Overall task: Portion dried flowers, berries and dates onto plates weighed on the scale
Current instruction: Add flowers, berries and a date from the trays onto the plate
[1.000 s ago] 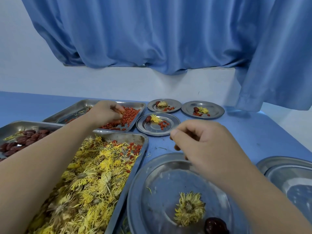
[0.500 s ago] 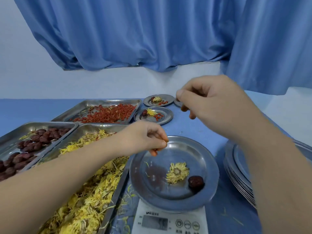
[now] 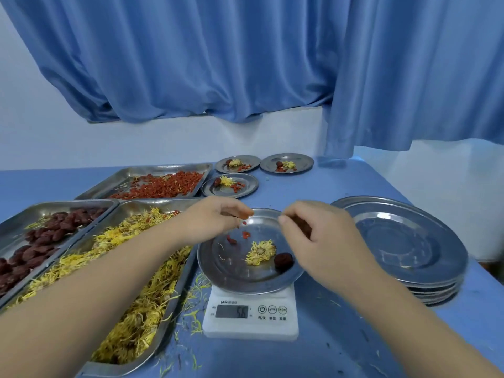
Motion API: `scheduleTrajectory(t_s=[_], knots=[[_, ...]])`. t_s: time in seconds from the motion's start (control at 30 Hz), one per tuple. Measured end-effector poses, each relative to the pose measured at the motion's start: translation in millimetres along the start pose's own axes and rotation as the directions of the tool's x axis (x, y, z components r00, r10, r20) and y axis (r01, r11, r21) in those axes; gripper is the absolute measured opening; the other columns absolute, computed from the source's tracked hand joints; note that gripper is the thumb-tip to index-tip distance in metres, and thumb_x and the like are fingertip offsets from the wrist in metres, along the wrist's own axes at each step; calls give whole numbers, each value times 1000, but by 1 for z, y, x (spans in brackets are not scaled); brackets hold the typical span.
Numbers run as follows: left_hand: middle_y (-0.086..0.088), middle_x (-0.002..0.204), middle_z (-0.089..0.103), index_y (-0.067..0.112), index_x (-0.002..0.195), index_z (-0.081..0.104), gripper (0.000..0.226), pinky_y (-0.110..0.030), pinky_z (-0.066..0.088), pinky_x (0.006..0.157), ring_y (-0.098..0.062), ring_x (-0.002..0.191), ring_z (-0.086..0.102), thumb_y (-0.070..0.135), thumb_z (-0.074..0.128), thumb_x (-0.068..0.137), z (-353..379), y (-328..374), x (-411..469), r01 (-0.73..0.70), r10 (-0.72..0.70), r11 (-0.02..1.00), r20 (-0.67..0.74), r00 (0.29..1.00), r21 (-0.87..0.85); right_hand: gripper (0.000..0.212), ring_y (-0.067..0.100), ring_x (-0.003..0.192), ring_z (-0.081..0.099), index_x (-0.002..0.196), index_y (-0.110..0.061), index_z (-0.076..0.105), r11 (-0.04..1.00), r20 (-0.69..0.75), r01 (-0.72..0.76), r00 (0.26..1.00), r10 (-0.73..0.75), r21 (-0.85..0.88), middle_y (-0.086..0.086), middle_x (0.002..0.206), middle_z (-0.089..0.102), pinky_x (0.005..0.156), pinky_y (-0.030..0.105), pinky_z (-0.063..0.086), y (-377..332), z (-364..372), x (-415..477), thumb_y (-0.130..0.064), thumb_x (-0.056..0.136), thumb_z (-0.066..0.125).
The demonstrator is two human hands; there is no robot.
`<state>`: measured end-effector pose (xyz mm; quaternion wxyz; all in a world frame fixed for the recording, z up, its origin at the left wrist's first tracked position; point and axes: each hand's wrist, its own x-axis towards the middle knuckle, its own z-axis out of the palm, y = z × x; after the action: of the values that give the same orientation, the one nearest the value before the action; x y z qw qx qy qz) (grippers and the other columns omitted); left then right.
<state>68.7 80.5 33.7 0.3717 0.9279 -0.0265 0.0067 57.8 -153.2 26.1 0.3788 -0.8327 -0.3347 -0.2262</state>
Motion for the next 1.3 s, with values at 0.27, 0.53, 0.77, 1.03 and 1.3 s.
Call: scheduleTrajectory(t_s=[0.27,0.53,0.77,1.03,1.3], knots=[[7,95,76,23,100,71,37,-22,55,72,-8,86,72,-8,55,88,11,4,-13,13,-56,982,-223,973,-190,26,12,53,48,78,-17,66,982,-84,126,987,-138,-139,-6,66,55,46,31,43,8,14,-54,-27,91,46],[7,101,74,29,105,70,30,-24,53,81,-4,90,70,11,75,82,37,0,-21,-27,-80,954,-339,937,-300,21,15,55,51,79,-16,67,986,-39,110,992,-116,-125,-5,67,56,49,34,45,12,16,-54,-25,91,53],[3,103,75,18,110,66,32,-29,58,77,-16,93,73,-5,53,93,44,-3,-37,-63,-157,869,-396,905,-490,24,19,58,53,79,-15,66,985,-27,117,992,-121,-126,-4,68,56,52,36,45,15,16,-53,-27,93,51],[8,98,74,29,102,69,37,-7,50,67,0,84,70,-2,71,82,53,-5,-50,-108,-91,925,-488,868,-364,24,15,57,49,75,-14,65,990,-45,120,991,-124,-80,-5,64,54,52,35,44,21,20,-53,-24,92,50],[0,95,75,17,105,68,31,-23,59,73,-17,88,74,-8,58,90,51,-9,-49,-159,-159,817,-482,861,-554,29,11,58,46,74,-16,63,989,-98,126,986,-133,-76,-10,62,50,51,33,44,26,18,-51,-30,90,44]])
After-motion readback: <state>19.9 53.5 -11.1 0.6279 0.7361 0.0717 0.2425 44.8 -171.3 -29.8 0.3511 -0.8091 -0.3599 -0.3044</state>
